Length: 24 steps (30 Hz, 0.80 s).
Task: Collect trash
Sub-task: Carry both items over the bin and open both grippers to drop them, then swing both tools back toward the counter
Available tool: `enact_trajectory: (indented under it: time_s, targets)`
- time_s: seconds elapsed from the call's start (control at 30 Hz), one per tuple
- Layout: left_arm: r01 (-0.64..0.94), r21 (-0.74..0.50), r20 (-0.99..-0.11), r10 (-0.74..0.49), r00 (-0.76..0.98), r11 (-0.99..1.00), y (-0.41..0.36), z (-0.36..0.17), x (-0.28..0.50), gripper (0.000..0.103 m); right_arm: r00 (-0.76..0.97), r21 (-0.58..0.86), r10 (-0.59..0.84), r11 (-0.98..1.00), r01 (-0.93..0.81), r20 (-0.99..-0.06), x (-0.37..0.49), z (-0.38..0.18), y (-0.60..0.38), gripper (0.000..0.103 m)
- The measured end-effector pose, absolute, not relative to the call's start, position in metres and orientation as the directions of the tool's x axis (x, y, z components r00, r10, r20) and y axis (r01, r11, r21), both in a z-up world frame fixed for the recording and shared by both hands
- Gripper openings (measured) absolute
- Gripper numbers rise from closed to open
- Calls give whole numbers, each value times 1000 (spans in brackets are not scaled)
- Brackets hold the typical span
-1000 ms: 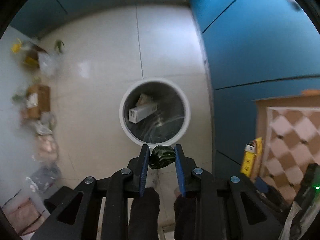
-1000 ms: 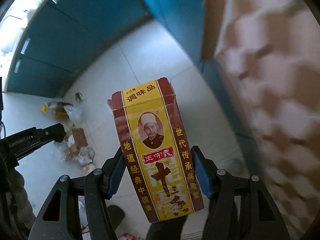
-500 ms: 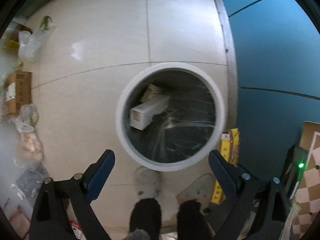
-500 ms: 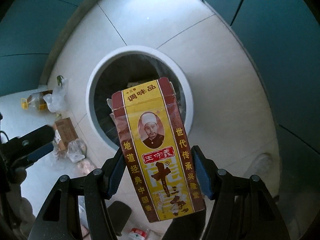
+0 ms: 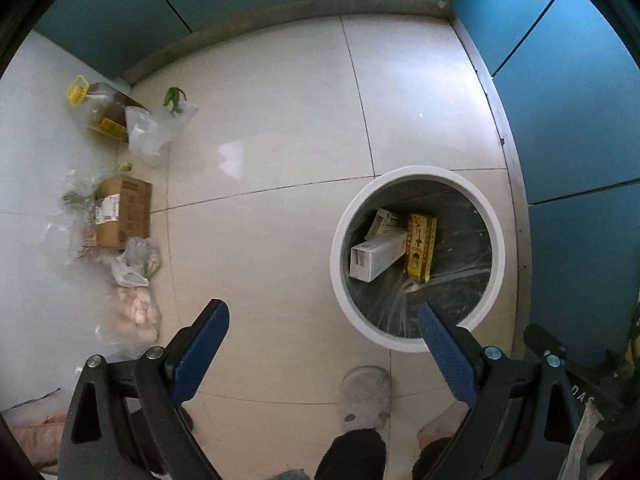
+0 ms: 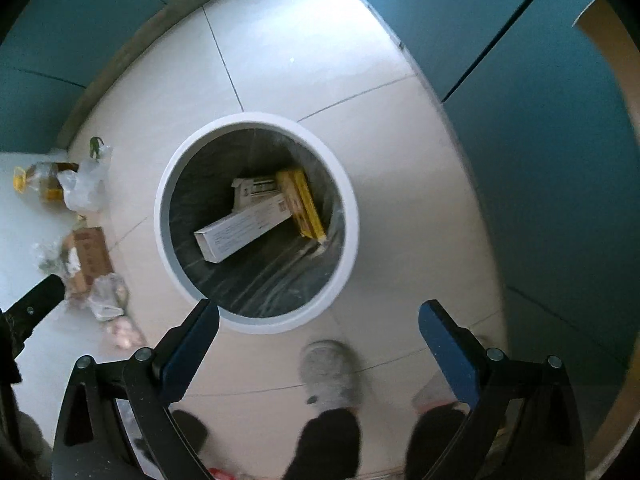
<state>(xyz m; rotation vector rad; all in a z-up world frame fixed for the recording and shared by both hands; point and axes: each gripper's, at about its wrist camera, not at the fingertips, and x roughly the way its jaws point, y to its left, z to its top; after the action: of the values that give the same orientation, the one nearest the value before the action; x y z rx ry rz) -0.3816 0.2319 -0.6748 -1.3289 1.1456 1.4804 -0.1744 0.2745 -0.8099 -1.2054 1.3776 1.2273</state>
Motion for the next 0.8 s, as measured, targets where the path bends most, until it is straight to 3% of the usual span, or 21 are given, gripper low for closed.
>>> enact_trajectory:
  time_s: [0.33,0.8]
  targets:
    - [-959,91,-996,-3,-94,-269,197,-598,-376,97,-94,96,-33,-63,-993,-995,-176,-719,258,101]
    - [-964,60,-992,91,-86,-261,141,-420,-357,96,-165,145,79,-214,-966,-983,-171,-502,219,101]
